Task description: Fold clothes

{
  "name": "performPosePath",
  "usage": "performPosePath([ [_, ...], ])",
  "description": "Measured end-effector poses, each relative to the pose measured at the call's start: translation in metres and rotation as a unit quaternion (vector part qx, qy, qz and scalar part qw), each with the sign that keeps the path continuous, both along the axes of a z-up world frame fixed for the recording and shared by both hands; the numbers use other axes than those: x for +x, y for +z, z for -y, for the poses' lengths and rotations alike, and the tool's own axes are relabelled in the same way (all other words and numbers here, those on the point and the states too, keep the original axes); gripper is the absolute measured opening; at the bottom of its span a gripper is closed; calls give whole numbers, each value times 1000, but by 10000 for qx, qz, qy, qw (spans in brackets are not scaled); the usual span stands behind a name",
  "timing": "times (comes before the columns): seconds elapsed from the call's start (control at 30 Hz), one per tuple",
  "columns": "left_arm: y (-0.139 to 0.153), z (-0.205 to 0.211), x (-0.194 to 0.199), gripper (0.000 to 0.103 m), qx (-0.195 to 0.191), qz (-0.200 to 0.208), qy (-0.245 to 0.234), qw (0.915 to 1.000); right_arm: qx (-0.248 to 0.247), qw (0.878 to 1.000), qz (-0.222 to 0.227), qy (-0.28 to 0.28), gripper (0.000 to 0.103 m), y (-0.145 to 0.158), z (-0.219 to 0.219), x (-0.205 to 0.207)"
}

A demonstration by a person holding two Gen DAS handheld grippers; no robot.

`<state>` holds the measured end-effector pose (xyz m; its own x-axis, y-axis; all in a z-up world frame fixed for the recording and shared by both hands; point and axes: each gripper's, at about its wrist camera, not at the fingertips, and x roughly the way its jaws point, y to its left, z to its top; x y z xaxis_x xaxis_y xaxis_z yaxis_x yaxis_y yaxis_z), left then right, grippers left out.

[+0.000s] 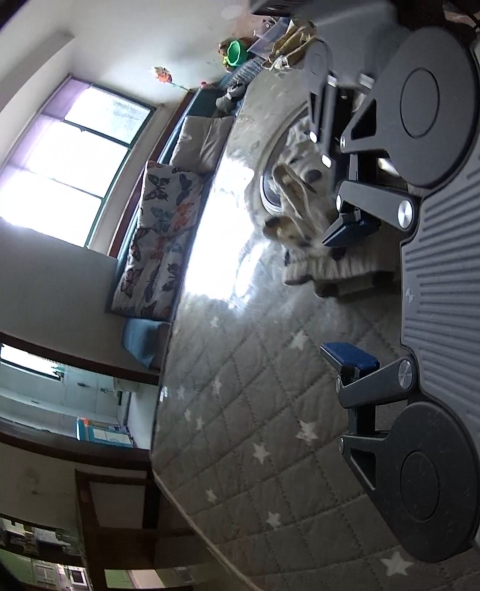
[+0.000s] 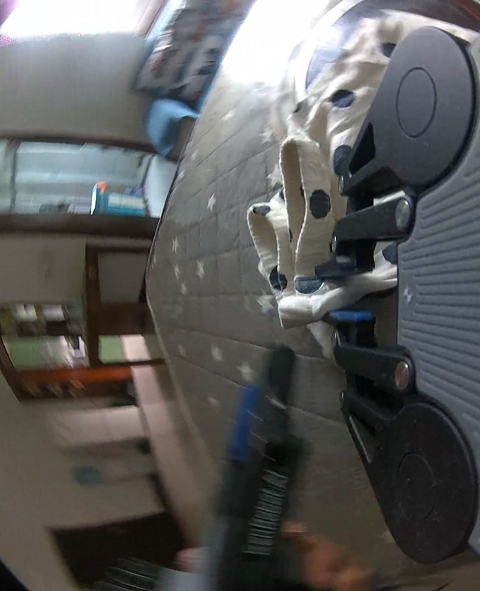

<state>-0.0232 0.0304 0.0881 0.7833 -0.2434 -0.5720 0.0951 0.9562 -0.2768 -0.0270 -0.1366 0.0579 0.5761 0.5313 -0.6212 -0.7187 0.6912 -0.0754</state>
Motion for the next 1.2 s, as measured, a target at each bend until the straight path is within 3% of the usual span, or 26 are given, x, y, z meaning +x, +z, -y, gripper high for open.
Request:
performPosePath([
  [0.13,5,11,8,61,51,61,-155,9998,-522,9963,520,437,33,2,-13,-39],
  [0.37,4,35,26,59,162,82,-513,9985,-331,9980,308,451,41,19,15,-71],
  [0.67,-2,60,55,56,597,163,-719,9955,8,9991,287,-318,43,38,83,-73],
  [0.87,-5,61,84,56,640,118,-778,9948,101,9966,137,-810,44,38,121,-66],
  [0.9,-7,59,88,54,539,73,-759,9956,77,9964,130,-834,44,36,124,-66],
  [0.93,-9,55,91,43,357,16,-760,9965,52,9963,123,-855,45,35,127,-66],
  [1.0,-14,47,96,33,7,-88,-741,9972,20,9960,121,-881,47,33,131,-66],
  [1.1,-20,39,98,18,-119,-136,-605,9980,39,9959,91,-904,48,28,136,-56],
  [1.2,-26,32,102,13,-219,-244,-457,9984,126,9952,-7,-970,48,25,139,-52],
])
